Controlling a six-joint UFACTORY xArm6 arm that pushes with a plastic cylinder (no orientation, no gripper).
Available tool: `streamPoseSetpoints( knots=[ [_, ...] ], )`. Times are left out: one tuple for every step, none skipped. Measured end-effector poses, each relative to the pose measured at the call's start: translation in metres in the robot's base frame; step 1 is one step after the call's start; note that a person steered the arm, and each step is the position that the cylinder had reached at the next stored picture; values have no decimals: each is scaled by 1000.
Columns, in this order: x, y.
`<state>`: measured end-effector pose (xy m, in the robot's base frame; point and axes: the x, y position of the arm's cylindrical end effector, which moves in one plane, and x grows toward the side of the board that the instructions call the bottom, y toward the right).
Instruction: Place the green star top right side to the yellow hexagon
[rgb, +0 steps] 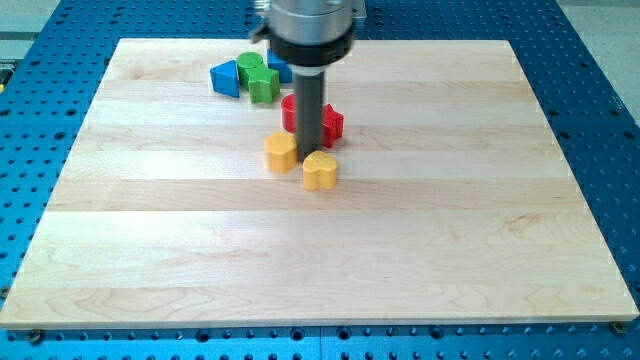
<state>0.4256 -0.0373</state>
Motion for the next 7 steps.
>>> streamPoseSetpoints(
  knots=[
    [-34, -46],
    [-100, -83],
    [-161, -127],
    [-201, -104],
    [-202, -62],
    [-164, -65],
    [-140, -59]
  ],
)
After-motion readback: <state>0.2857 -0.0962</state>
